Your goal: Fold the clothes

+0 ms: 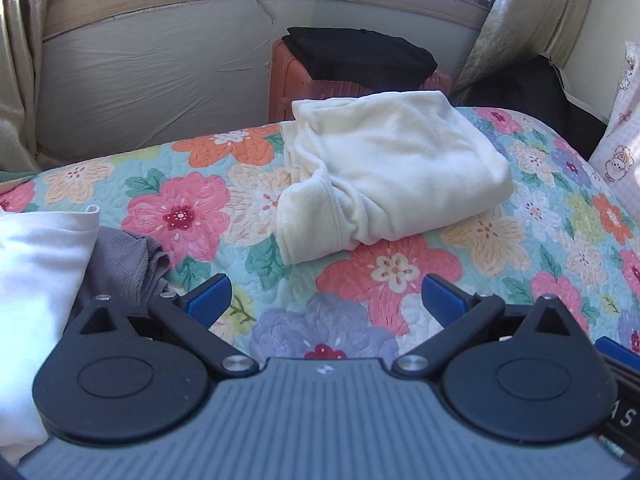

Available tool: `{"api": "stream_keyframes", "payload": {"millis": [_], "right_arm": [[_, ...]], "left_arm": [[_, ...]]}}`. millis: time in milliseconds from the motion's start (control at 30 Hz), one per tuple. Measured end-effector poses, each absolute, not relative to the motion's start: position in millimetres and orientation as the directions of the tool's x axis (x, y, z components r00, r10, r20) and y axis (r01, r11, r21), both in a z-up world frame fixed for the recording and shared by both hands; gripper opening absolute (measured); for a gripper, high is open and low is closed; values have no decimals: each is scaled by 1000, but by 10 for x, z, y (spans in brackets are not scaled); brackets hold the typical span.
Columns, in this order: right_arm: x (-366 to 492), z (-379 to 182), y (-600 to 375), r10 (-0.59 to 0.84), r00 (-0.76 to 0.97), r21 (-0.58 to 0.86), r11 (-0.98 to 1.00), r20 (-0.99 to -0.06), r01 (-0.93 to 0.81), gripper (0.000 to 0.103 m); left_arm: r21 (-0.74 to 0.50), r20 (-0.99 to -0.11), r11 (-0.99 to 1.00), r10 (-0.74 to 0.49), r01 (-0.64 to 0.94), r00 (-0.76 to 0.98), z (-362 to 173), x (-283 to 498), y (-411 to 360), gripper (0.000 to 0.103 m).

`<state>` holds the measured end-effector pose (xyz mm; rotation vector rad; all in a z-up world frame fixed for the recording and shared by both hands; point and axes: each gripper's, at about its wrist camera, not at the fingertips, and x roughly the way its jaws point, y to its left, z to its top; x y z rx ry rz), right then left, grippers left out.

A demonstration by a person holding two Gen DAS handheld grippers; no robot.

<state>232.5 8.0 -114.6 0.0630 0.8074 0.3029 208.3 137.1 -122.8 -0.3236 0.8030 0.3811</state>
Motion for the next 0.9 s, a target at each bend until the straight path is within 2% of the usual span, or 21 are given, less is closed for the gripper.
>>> {"api": "stream_keyframes", "payload": {"millis": [267, 400, 900], "right_arm": [[1917, -996, -313, 318, 664, 243, 948, -676, -207, 91], [1745, -929, -363, 325, 672, 231, 946, -666, -228, 91], [1392, -693, -565, 336, 688, 173, 939, -643, -297, 91]], "left_arm": [[-16, -793, 888, 269, -459, 547, -1118, 1702, 1109, 103], [-23, -793, 897, 253, -442, 554, -1056, 1540, 1020, 103], [31, -761, 893, 313, -450, 569, -805, 1297, 792, 103]]}}
